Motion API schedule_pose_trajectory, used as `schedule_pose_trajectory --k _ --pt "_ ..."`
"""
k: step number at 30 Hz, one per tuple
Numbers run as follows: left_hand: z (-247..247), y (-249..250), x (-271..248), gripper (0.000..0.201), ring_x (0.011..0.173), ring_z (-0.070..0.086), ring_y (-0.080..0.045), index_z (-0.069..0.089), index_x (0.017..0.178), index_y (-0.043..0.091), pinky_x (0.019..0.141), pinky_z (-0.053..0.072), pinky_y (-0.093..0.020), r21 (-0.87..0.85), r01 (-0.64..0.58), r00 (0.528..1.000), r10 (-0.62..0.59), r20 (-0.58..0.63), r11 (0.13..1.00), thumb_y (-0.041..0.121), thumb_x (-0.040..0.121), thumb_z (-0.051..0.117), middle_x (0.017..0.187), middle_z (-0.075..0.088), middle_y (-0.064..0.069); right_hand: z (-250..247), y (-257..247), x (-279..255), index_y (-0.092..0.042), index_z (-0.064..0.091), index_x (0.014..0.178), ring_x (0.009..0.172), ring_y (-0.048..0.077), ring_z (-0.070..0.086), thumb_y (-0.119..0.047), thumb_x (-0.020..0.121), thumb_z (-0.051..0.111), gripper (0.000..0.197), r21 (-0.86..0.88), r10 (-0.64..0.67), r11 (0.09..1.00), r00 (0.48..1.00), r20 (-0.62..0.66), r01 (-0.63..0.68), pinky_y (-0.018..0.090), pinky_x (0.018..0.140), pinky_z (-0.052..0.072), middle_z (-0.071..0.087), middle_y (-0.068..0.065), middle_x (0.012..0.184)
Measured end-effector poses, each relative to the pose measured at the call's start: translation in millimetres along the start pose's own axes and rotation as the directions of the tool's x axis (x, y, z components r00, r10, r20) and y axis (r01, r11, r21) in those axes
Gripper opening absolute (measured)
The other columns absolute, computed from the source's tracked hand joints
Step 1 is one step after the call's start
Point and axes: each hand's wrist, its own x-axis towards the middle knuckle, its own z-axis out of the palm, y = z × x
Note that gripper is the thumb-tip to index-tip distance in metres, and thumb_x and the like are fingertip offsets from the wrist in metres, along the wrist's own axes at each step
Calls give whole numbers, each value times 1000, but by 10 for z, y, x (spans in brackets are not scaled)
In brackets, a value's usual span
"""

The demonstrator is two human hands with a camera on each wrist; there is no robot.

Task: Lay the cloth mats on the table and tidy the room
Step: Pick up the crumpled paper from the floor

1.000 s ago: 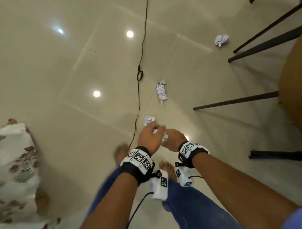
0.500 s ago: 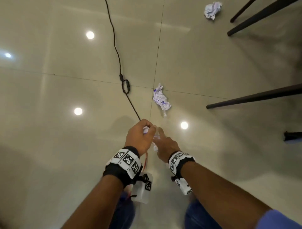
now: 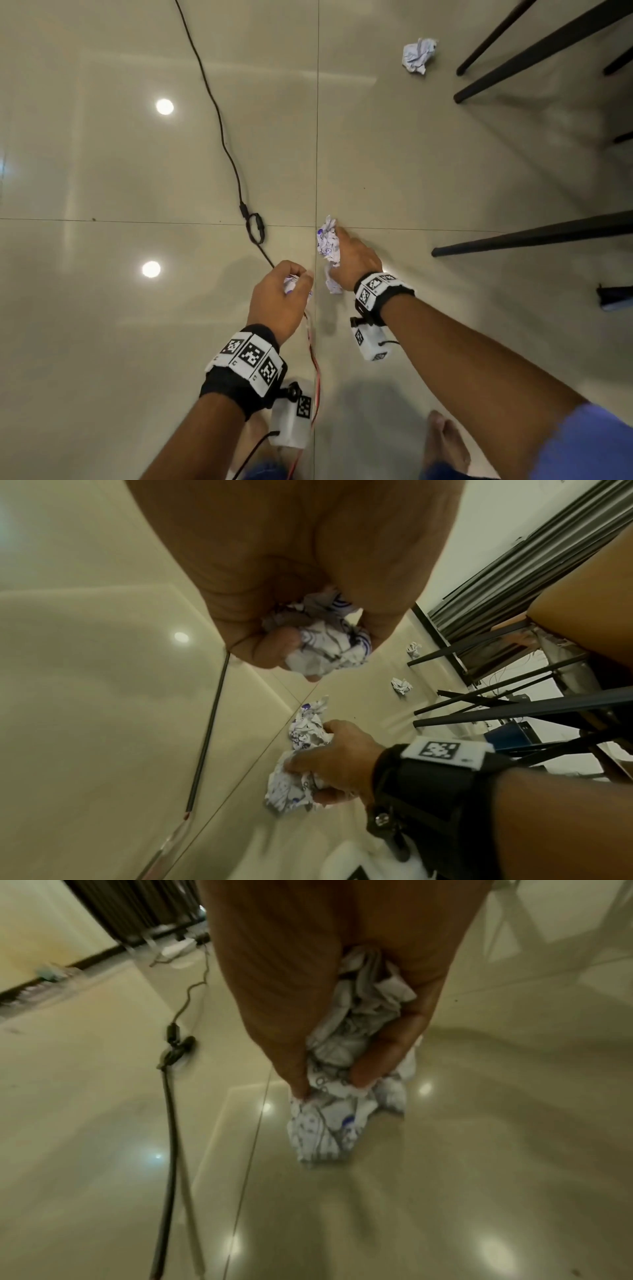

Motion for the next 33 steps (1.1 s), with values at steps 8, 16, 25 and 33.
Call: schedule_pose_trajectory --k 8,16,25,33 --pt "-493 158 -133 12 77 64 -14 62 82 18 69 46 -22 -29 44 999 -44 0 999 26 90 59 77 67 3 -344 -122 -267 -23 58 87 83 22 50 -30 80 68 15 111 33 993 999 28 -36 24 75 33 43 -3 103" --pt "-1498 1571 -310 12 79 65 -17 62 80 19 70 49 -28 -8 -3 1000 3 10 1000 26 89 59 77 67 3 -2173 -642 -941 -27 65 107 81 21 59 -23 81 63 27 181 61 982 998 -31 -55 22 73 38 63 -7 86" --pt "-2219 3418 515 11 74 64 -16 62 80 21 67 49 -27 54 -21 1000 21 -10 998 27 89 60 75 68 3 -3886 -1329 -398 -23 62 112 101 37 62 -25 80 60 31 214 110 972 992 -56 -96 33 86 50 70 8 109" --pt "-2038 4598 1724 11 77 66 -18 62 80 19 67 48 -25 117 -22 998 16 55 993 26 89 60 74 68 3 -4809 -1364 576 -32 66 116 105 34 62 -27 79 56 38 237 189 953 982 16 -188 30 87 49 70 4 115"
